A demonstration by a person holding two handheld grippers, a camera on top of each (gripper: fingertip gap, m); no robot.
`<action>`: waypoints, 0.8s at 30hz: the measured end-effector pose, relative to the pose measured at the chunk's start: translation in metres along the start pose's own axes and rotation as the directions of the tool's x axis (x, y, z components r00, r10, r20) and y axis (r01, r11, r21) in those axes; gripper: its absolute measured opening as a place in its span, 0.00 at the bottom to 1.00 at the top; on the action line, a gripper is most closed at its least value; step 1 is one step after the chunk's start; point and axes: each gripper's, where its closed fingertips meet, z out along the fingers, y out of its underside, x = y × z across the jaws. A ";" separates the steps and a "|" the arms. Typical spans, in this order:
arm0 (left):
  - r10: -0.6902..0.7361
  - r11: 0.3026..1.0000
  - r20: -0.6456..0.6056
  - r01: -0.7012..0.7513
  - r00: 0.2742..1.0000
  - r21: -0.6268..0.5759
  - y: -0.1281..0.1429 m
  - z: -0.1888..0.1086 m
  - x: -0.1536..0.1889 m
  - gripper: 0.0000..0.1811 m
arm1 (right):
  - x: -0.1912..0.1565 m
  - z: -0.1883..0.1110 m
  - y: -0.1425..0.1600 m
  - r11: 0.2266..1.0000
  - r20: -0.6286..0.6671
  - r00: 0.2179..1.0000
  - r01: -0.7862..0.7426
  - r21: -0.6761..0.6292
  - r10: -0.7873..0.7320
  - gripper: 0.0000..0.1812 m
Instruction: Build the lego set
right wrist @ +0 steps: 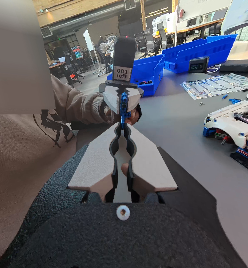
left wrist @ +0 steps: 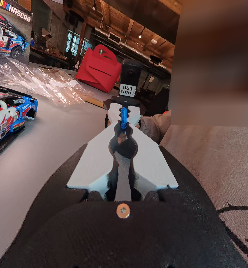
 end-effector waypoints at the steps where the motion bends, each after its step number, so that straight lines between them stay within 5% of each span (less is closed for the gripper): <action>1: 0.057 0.998 0.013 -0.057 0.998 -0.032 0.002 0.001 0.001 0.03 | -0.001 0.000 0.001 1.000 0.018 1.000 -0.025 -0.009 0.025 0.01; 7: 0.348 0.916 0.050 -0.327 0.936 -0.233 0.019 0.004 0.001 0.03 | -0.002 -0.003 0.013 0.993 0.040 0.999 -0.022 -0.116 0.026 0.01; 12: 0.337 0.911 0.035 -0.317 0.941 -0.264 0.031 0.004 0.000 0.03 | -0.004 -0.002 0.024 0.981 0.030 0.998 0.063 -0.184 -0.059 0.01; 18: 0.242 0.952 0.011 -0.235 0.970 -0.197 0.028 0.008 0.004 0.03 | -0.006 0.002 0.018 0.993 0.059 0.998 0.026 -0.111 -0.019 0.01; 22: 0.067 0.992 0.078 -0.058 0.995 -0.114 0.018 0.007 -0.013 0.03 | 0.016 0.000 0.013 0.991 -0.061 0.991 0.110 -0.080 -0.115 0.02; 24: -0.082 0.997 0.095 0.083 0.992 -0.006 0.007 0.006 -0.023 0.03 | 0.028 -0.003 0.009 0.975 -0.164 0.962 0.207 -0.078 -0.217 0.11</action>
